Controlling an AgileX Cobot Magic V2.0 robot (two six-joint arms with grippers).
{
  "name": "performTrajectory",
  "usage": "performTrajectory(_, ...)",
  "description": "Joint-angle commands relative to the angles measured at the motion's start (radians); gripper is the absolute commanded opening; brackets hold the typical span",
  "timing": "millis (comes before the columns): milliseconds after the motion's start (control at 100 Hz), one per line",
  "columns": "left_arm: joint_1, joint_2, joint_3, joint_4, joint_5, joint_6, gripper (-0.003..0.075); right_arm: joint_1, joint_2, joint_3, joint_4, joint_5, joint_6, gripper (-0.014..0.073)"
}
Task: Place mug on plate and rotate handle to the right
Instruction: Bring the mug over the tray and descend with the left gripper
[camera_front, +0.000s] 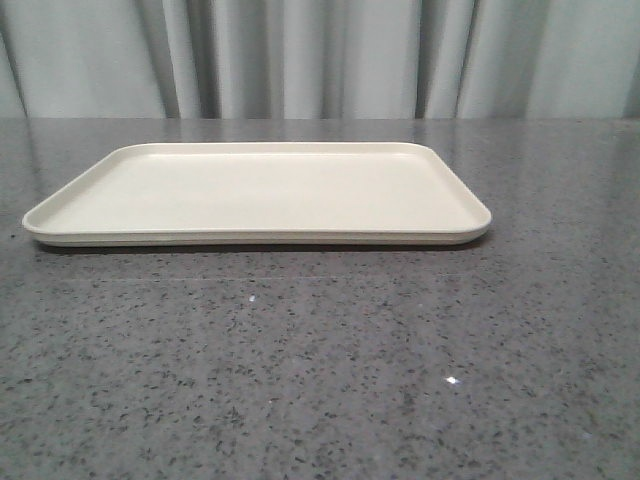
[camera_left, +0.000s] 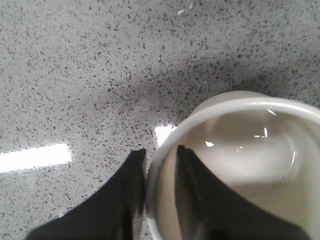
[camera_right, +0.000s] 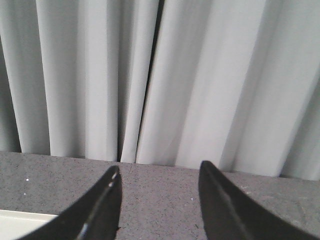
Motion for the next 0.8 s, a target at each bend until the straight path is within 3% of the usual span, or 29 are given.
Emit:
performTrajectory(0, 0.001, -0.016, -0.022, 0.008, -0.023, -0.007, 0.0034, 0.001, 0.006, -0.025, -0.008, -0.067, -0.009, 0.0374)
performTrajectory(50, 0.001, -0.016, -0.022, 0.008, -0.025, -0.007, -0.0021, 0.001, 0.006, -0.025, -0.008, -0.067, -0.009, 0.0374)
performTrajectory(450, 0.001, -0.021, -0.033, -0.020, -0.043, 0.020, -0.0018, 0.001, 0.006, -0.025, -0.008, -0.067, -0.009, 0.0374)
performTrajectory(790, 0.001, -0.021, -0.139, -0.075, -0.033, 0.038, -0.0018, 0.001, 0.006, -0.025, -0.008, -0.067, -0.009, 0.0374)
